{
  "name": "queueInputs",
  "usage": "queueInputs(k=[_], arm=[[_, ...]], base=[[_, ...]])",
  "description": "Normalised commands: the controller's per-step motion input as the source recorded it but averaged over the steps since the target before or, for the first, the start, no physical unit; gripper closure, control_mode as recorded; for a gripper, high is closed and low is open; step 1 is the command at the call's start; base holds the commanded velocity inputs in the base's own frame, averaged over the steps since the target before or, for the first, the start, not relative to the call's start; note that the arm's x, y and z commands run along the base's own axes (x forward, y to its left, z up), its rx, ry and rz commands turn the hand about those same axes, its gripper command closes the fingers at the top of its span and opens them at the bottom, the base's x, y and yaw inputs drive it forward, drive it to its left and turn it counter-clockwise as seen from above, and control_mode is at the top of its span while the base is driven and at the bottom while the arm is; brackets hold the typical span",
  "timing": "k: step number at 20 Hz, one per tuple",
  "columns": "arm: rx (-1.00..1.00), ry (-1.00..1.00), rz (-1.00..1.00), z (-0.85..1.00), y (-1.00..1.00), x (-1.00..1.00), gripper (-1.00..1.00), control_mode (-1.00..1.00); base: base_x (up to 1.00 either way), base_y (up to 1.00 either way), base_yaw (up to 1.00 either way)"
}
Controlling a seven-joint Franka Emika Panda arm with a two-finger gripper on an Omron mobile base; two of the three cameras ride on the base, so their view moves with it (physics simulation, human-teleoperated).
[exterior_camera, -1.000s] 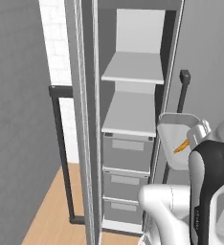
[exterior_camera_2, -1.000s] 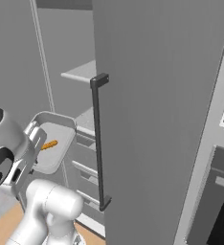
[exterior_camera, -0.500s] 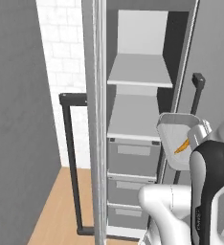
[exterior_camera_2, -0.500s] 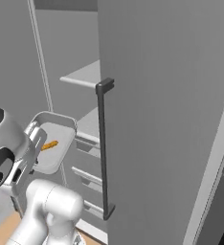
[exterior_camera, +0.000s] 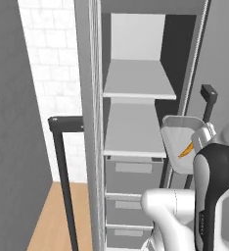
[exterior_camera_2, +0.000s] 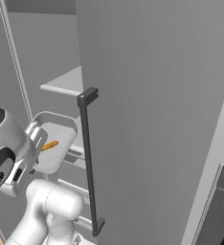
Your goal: Take the meat container that has the shrimp and place it on the second highest rack of the freezer. Then take the vegetable container that has the lemon and cucumber and place it on the highest rack of the freezer.
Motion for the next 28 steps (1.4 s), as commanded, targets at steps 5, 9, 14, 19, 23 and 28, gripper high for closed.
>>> queueInputs(k=[5, 9, 14, 19, 23, 28], arm=[[0.0, 0.0, 0.0, 0.0, 0.0, 0.0, 1.0, 1.0], [0.0, 0.0, 0.0, 0.0, 0.0, 0.0, 1.0, 1.0], [-0.09, -0.04, -0.04, 0.6, 0.51, 0.27, 1.0, -1.0], [-0.1, -0.18, 0.0, 0.65, 0.47, -0.02, 1.0, -1.0], [-0.01, -0.03, 0.0, 0.16, 0.14, 0.36, 1.0, -1.0], [0.0, 0.03, -0.05, 0.01, 0.0, 0.6, 1.0, -1.0]], base=[[0.68, 0.02, -0.06], [0.75, 0.2, -0.05], [0.0, 0.0, 0.0], [0.0, 0.0, 0.0], [0.0, 0.0, 0.0], [0.0, 0.0, 0.0]])
